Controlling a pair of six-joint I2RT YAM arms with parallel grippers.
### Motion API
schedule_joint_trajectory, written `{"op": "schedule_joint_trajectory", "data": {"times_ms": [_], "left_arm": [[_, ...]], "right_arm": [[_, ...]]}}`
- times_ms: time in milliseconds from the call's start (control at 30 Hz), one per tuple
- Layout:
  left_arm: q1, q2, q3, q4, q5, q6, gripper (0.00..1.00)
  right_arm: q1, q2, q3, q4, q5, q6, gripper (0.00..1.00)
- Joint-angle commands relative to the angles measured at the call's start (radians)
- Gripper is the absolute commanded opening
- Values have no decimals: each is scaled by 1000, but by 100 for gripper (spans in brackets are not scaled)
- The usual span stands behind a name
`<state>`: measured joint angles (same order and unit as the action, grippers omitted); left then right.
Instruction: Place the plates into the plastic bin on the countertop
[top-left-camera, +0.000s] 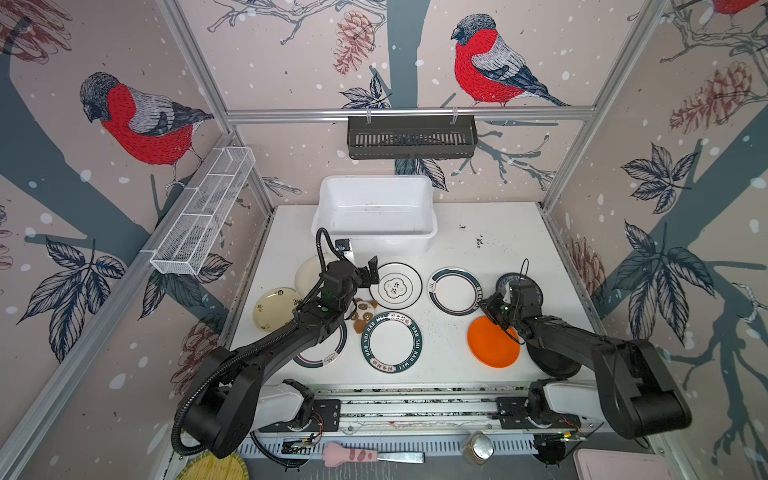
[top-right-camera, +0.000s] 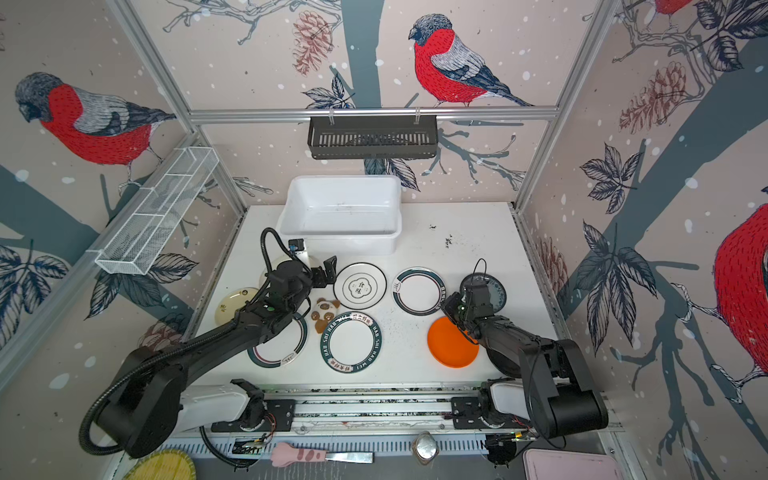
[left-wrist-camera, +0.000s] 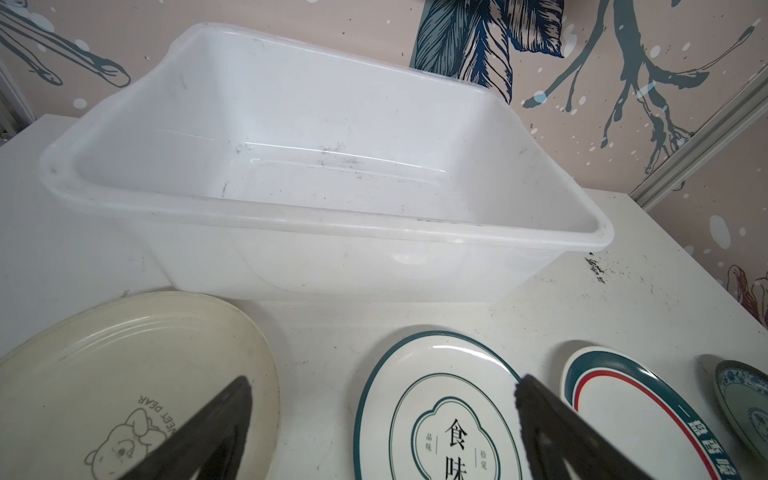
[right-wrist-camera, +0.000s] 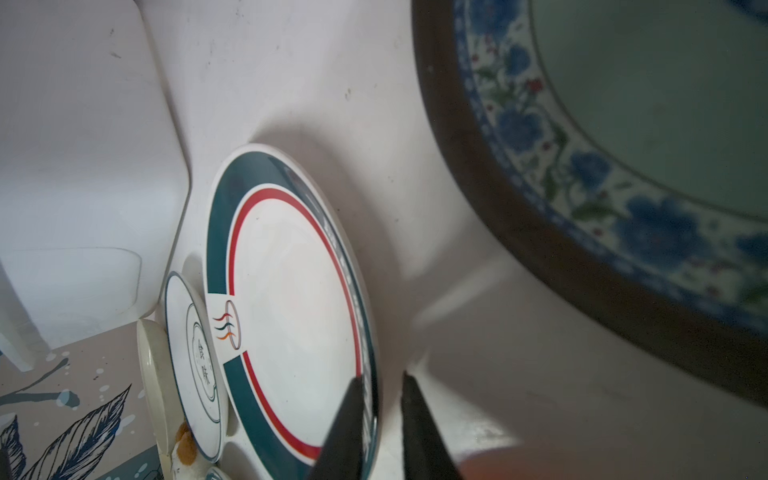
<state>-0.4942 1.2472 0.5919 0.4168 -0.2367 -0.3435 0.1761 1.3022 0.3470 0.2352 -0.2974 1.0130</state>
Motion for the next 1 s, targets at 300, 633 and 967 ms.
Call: {"op": "schedule_joint_trajectory", "data": {"times_ms": [300,633,967], "left_arm": [[0,4,5,31,1,-11,98],[0,-8,5,19,-10,-11,98],[-1,-15,7,10,-15,-5,98]], "right_arm": [[-8,69,3,94,-22,-29,45],[-13,187,59,103,-36,-45,21],[-18,183,69,82,6,-45,1]]}}
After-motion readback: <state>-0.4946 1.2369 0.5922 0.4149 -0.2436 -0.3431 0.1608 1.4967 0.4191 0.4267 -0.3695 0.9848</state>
